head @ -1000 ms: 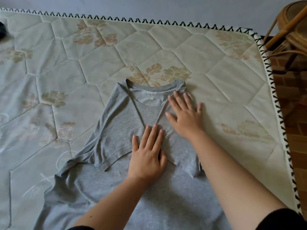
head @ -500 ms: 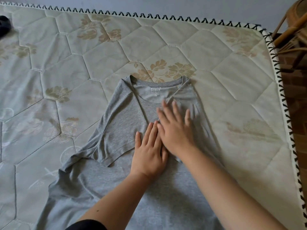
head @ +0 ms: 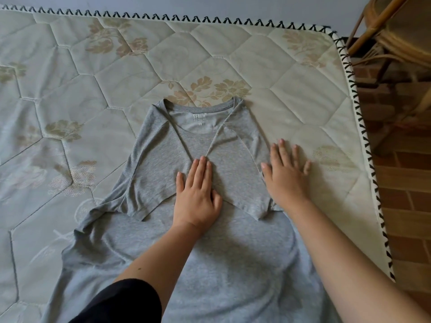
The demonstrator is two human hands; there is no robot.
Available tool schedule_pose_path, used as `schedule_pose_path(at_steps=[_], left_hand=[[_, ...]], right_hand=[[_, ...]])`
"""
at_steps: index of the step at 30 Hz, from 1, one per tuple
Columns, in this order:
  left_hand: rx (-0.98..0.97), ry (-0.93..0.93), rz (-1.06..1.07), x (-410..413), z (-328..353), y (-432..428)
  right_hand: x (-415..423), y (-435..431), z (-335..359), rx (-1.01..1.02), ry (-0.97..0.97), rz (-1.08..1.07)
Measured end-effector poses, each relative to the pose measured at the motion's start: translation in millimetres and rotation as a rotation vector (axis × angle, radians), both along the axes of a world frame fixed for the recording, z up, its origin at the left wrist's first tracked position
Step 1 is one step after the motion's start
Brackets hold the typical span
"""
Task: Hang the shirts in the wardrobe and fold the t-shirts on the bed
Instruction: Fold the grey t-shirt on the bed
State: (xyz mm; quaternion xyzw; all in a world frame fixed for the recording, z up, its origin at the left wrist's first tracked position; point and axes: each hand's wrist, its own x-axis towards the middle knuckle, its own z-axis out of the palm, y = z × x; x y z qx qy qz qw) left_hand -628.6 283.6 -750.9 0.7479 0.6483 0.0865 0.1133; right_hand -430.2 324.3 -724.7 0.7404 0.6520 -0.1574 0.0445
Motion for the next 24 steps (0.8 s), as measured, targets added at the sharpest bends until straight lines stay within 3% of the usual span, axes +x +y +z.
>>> schedule_pose_path(at_steps=[5,11,16,21,24], left_hand=[[-0.002,0.007,-0.005,0,1,0],[-0.071,0.053,-0.020,2,8,-1],[-0.149,0.259,-0.038,8,19,-1],[-0.136,0.367,-0.174,4,35,-11],[-0.148,0.326,-0.176,-20,42,-38]], right_hand=[[-59,-42,-6,0.157,0.034,0.235],[-33,-73,-7,0.034,0.002,0.172],[-37,-85,7,-0.124,-0.030,0.164],[-65,-108,26,-0.166,0.102,0.219],[-80,-122,33,-0.184,0.211,0.227]])
